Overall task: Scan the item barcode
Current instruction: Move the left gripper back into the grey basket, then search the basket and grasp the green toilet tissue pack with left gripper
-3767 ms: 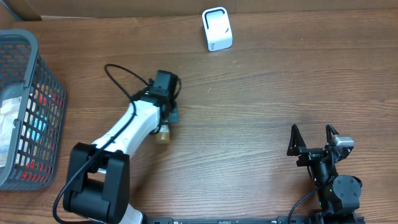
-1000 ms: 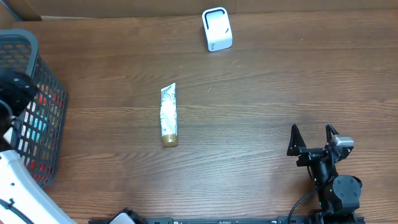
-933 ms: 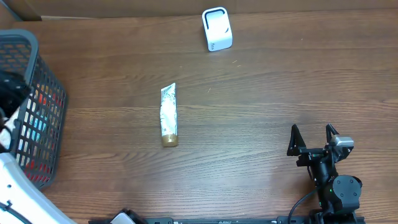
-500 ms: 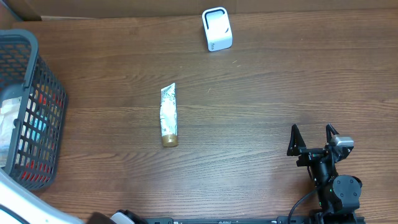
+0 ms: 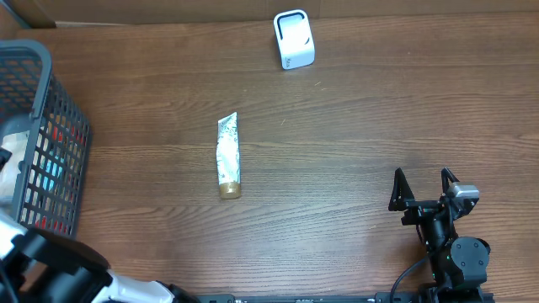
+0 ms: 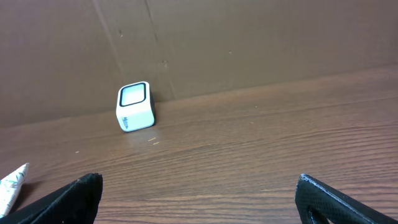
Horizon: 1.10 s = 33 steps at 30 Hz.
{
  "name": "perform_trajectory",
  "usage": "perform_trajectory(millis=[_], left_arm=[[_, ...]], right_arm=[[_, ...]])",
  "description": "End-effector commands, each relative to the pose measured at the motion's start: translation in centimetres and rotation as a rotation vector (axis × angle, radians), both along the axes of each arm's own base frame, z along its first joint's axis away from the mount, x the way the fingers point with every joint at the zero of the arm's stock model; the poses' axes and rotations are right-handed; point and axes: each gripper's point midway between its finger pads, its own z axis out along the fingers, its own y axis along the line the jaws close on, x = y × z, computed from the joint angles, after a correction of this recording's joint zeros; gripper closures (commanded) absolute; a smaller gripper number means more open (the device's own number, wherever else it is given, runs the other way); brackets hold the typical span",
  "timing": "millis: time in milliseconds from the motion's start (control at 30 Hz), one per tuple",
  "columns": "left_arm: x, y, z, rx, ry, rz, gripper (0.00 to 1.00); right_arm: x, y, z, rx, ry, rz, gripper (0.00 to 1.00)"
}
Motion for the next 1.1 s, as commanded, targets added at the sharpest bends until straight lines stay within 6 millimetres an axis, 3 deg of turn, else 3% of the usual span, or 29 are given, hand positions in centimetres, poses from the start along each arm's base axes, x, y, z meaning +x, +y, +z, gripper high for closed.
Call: perform_trajectory(millis=[0,300,533,800,1067], left_arm=[[0.1,1.0,-2.4,-0.003,0.097,-0.049,0.2],[3.8,-0.2,-7.9,-0.017,0.256,-0.208,0.23],[5.5,-0.6,-10.4,0.011,0.347,-0.244,0.23],[4.6,-0.4,-11.9,0.002,0.404,-0.223,0.26],[3.7,-0.2,-13.5,0.025,0.441,-0.192,0.22]], right_arm=[[0.0,0.1,-0.3,-0.004,0.003,0.002,0.0],[0.0,0.1,-0.4,-0.004,0.003,0.002,0.0],[0.0,0.1,-0.3,-0.004,0.003,0.002,0.0],[0.0,0.1,-0.3,-0.004,0.003,0.002,0.0],[0.0,0.1,-0.3,-0.004,0.003,0.002,0.0]])
